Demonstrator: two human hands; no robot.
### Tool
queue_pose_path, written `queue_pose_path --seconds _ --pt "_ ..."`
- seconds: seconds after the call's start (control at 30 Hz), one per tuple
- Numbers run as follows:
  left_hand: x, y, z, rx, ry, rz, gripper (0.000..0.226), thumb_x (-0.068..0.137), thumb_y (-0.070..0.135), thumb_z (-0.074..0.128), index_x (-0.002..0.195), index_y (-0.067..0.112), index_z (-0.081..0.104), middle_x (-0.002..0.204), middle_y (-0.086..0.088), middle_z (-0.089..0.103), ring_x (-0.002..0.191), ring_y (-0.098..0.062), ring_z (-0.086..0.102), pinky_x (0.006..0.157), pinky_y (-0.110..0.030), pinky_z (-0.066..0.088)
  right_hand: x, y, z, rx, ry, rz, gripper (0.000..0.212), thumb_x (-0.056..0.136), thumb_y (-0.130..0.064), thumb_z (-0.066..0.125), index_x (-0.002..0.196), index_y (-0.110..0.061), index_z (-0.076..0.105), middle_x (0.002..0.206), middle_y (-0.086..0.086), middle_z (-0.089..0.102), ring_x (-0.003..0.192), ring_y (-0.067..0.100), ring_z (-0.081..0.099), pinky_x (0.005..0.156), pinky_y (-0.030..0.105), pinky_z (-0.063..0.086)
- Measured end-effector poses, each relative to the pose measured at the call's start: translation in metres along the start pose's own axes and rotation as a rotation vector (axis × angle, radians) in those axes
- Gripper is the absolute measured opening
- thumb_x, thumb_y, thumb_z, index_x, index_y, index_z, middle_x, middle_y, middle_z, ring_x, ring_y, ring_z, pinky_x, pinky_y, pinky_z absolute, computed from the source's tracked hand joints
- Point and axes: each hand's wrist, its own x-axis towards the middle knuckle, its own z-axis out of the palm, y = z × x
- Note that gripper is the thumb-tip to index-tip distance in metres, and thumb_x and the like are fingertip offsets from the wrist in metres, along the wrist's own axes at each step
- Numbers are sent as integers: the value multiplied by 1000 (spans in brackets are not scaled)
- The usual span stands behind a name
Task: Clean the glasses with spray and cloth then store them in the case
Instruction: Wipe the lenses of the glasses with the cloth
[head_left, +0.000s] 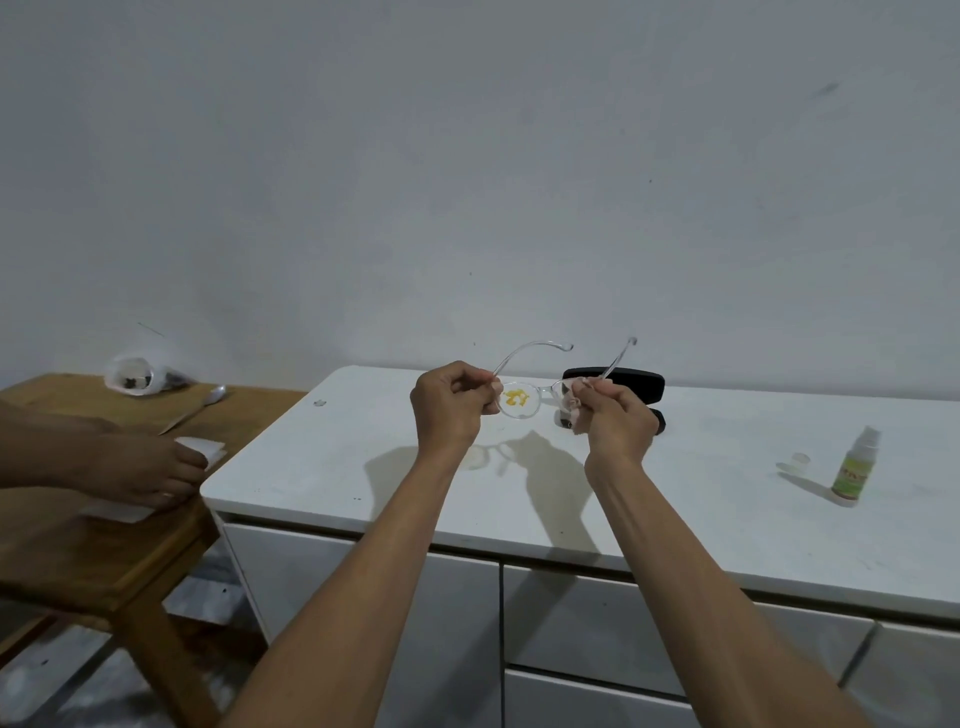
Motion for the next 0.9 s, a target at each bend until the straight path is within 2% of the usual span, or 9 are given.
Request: queue_pose_path --seconds 0.07,0.17,0.27,0.4,0.47,0.6,0.7,0.8,0.9 --pt "0 0 2 6 15 2 7 78 -8 78 83 -7 73 73 -16 73 55 -20 66 61 -27 62 -3 4 1 -22 -47 -12 13 82 3 79 77 -6 70 74 8 67 49 12 58 56 27 50" --pt "-1 2 4 16 27 13 6 78 -8 77 81 -6 73 70 -15 72 54 -21 64 61 -29 63 -8 6 5 -40 -88 -14 12 84 3 77 78 -3 69 77 9 68 51 9 63 50 19 50" --pt "0 2 1 22 23 21 6 78 -8 77 80 -4 73 71 -16 72 56 -22 64 62 -30 63 -7 3 3 -88 -117 -3 9 83 3 79 83 2 69 71 13 62 41 8 53 46 15 46" --pt "-2 2 1 61 -11 49 6 78 -8 77 79 -4 72 74 -19 73 56 -21 65 61 -29 62 -1 0 4 -158 -12 -8 9 77 -4 84 81 -5 76 69 9 67 54 19 58 52 25 53" --pt "-4 3 3 85 -29 71 8 79 -7 77 77 -3 70 72 -16 72 55 -20 66 63 -30 63 0 -3 8 -116 41 8 8 77 -1 82 78 -6 75 68 12 68 53 26 58 48 29 51" --pt "-7 2 6 83 -29 76 10 78 -7 77 76 -4 69 70 -16 72 56 -20 66 62 -31 63 6 -9 14 -15 117 30 16 75 7 76 75 -9 73 79 7 74 62 20 65 42 17 47" --pt "-7 0 7 74 -21 74 10 78 -7 77 75 -4 68 73 -20 73 56 -21 66 63 -32 63 10 -8 17 47 112 56 22 74 7 78 73 -14 72 84 8 76 65 18 66 47 20 49" --pt "-6 0 8 81 -5 91 17 77 -8 78 70 5 68 73 -20 73 58 -23 67 64 -36 63 11 -6 21 51 38 72 20 75 6 79 73 -12 70 76 7 71 60 20 62 62 32 56" --pt "-4 -1 7 81 15 98 21 77 -7 77 68 10 68 73 -18 74 59 -21 68 66 -38 64 11 -6 21 -2 -37 38 19 77 5 82 72 -9 70 73 4 71 57 13 64 58 26 55"
